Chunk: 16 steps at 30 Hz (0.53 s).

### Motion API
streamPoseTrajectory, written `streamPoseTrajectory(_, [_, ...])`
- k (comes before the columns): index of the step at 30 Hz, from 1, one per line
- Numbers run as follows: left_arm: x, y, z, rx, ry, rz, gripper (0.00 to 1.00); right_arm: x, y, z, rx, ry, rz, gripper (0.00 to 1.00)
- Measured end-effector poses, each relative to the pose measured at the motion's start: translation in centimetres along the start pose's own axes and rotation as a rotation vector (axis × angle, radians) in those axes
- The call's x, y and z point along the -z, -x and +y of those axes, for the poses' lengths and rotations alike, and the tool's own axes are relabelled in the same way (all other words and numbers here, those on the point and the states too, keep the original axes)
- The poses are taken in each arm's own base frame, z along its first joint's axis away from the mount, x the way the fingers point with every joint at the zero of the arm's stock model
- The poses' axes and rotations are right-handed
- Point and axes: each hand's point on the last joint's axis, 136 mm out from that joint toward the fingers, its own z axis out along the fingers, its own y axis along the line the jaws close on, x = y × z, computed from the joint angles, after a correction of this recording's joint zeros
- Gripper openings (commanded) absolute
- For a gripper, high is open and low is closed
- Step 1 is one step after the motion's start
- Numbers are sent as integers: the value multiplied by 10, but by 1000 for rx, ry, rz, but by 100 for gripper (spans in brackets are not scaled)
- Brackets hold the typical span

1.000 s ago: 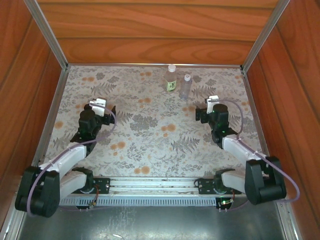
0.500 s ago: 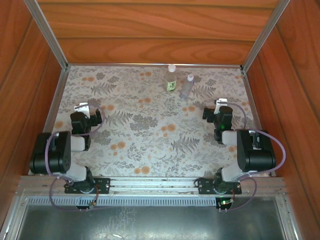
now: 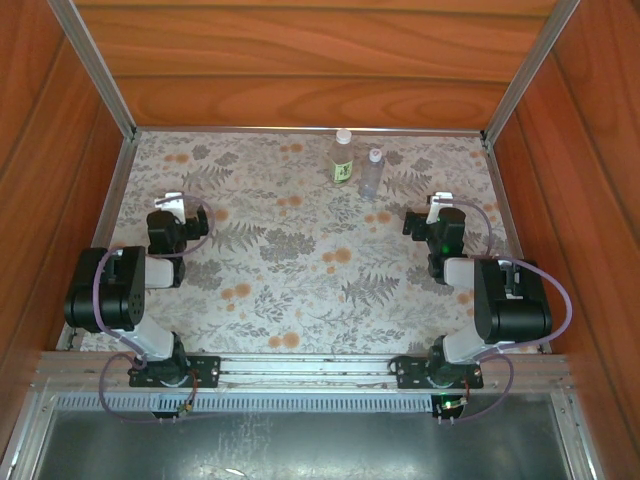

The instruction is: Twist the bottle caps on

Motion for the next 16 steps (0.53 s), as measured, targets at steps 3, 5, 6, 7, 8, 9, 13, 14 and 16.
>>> streamPoseTrajectory(3, [0, -1, -2, -5, -2, 6, 100, 0, 0, 0, 0, 0, 1, 100])
streamPoseTrajectory(5, [0, -2, -2, -6, 3, 8, 100, 0, 0, 0, 0, 0, 1, 100])
streamPoseTrajectory(6, [0, -2, -1, -6, 4, 9, 100, 0, 0, 0, 0, 0, 1, 100])
streamPoseTrajectory(7, [0, -2, -1, -6, 5, 9, 100, 0, 0, 0, 0, 0, 1, 100])
streamPoseTrajectory(8, [0, -2, -1, -6, 5, 10, 100, 0, 0, 0, 0, 0, 1, 100])
streamPoseTrajectory(9, [0, -3, -1, -6, 5, 10, 100, 0, 0, 0, 0, 0, 1, 100])
streamPoseTrajectory(13, [0, -3, -1, -6, 8, 11, 100, 0, 0, 0, 0, 0, 1, 100])
streamPoseTrajectory(14, [0, -3, -1, -6, 8, 12, 100, 0, 0, 0, 0, 0, 1, 100])
streamPoseTrajectory(16, [0, -3, -1, -6, 8, 13, 100, 0, 0, 0, 0, 0, 1, 100])
